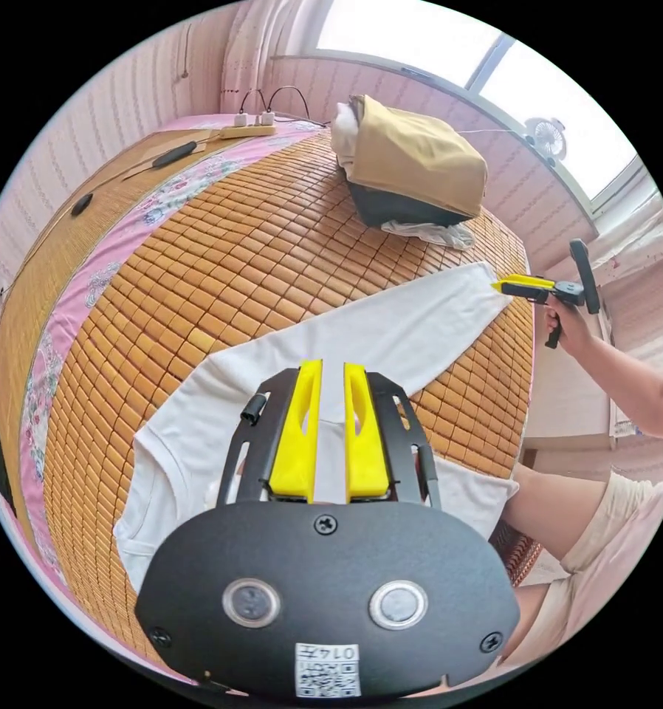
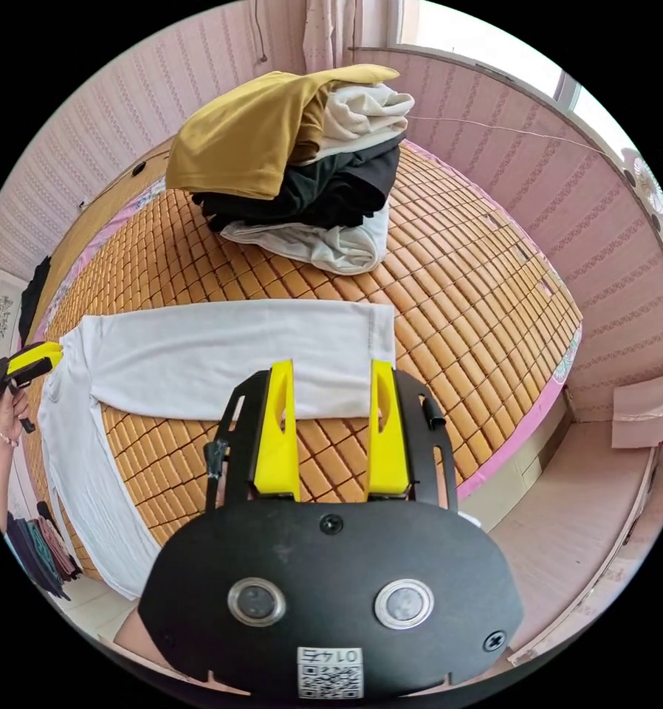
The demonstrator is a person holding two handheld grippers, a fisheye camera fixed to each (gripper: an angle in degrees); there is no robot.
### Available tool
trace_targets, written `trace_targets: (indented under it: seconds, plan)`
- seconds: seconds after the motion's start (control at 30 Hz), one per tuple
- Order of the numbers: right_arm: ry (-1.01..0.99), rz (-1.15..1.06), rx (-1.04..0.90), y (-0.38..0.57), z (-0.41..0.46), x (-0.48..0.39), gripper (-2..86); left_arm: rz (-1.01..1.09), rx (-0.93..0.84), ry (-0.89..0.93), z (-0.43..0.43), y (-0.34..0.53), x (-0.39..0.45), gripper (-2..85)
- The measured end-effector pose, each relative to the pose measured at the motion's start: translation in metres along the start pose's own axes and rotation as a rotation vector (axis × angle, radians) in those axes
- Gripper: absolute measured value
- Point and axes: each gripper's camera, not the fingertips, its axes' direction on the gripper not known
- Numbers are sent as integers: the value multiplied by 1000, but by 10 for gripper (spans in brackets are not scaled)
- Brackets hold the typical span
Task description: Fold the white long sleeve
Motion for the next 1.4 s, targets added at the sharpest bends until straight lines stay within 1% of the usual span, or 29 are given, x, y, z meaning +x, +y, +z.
trace_targets:
  seconds: [0.07,0.13,0.27,0.4,0.5,0.53,0.6,0.7,0.73,0.83,0.9,0.97,1.03,1.07,1.1,1.13,1.17,1.2,1.23,1.27,1.33,1.37,1.4]
  plan:
    - [17,30,9,-7,17,13,144,36,-51,32,23,-38,7,59]
    - [30,56,16,-13,38,25,146,63,-61,31,35,-61,15,59]
    - [12,54,24,-12,66,34,138,125,-92,-39,63,-102,32,70]
    - [-3,39,11,-8,97,38,110,171,-137,-70,86,-123,44,86]
    - [-4,45,9,-4,112,40,96,199,-222,-88,110,-129,49,92]
    - [-2,44,13,-3,117,40,93,201,-201,-104,111,-129,51,91]
    - [-4,46,17,-2,124,41,87,208,-201,-103,113,-130,52,78]
    - [-30,41,14,-2,133,43,53,214,-218,-92,115,-131,50,12]
    - [-29,33,9,-2,136,42,34,222,-223,-92,116,-130,50,5]
    - [-20,2,7,0,140,38,15,223,-203,-110,115,-126,48,-4]
    - [-60,-12,33,3,132,38,9,197,-186,-100,112,-122,44,-6]
    - [-152,-38,79,8,115,40,5,164,-124,-86,100,-114,37,-7]
    - [-350,-127,128,21,85,39,2,140,-76,-64,87,-106,31,-7]
    - [-412,-157,131,25,78,38,2,125,-44,-47,77,-99,26,-7]
    - [-560,-225,123,32,64,34,1,117,-28,-38,72,-95,23,-7]
    - [-753,-302,101,39,51,27,1,97,4,-18,62,-86,17,-7]
    - [-848,-339,92,42,44,22,1,80,37,2,51,-76,12,-8]
    - [-1010,-411,79,49,30,9,0,71,56,12,44,-70,9,-8]
    - [-1124,-479,65,54,15,-9,0,49,97,31,31,-57,4,-8]
    - [-1169,-518,55,56,8,-20,-1,33,128,41,17,-41,-1,-8]
    - [-1330,-678,-25,66,-15,-78,-3,4,180,31,-6,-13,-9,-8]
    - [-1369,-716,-59,70,-19,-95,-4,-27,205,23,-20,9,-16,-7]
    - [-1435,-790,-142,79,-22,-132,-6,-50,211,18,-26,21,-21,-7]
